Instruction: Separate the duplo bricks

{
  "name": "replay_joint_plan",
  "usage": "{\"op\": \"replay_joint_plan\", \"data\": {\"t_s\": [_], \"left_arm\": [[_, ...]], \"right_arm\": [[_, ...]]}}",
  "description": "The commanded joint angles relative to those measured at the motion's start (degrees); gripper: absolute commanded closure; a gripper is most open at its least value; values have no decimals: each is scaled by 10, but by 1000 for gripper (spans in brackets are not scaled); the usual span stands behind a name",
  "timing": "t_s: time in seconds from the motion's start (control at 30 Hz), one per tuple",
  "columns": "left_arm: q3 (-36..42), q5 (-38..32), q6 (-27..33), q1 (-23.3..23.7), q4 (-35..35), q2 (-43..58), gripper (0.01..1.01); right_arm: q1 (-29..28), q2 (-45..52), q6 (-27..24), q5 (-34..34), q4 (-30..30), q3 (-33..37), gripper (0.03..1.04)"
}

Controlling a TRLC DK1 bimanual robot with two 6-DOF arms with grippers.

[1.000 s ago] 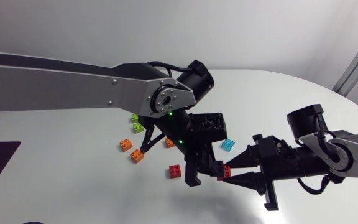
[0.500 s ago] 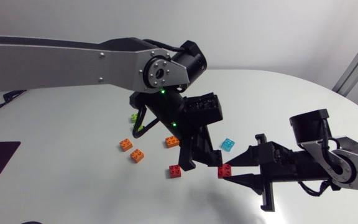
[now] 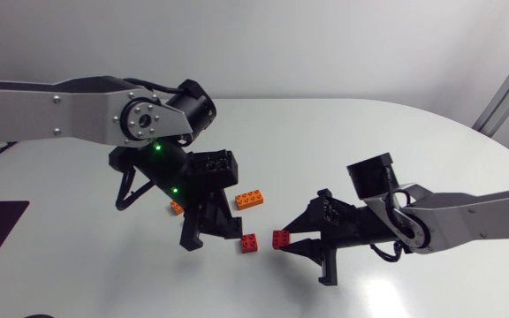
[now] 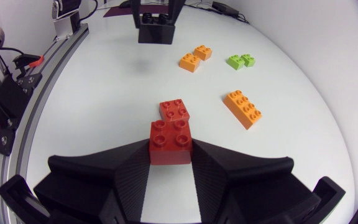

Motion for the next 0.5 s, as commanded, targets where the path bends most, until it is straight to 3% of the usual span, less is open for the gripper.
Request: {"op": "replay_joint_plan", "data": {"t_s": [0.0, 0.47], "left_arm": [[-38, -9, 20, 9, 3, -22, 756], [-102, -39, 26, 21, 23, -46, 754]], "right_arm": [[11, 35, 23, 10, 16, 14, 952], [33, 123, 30, 48, 51, 55, 948]]}}
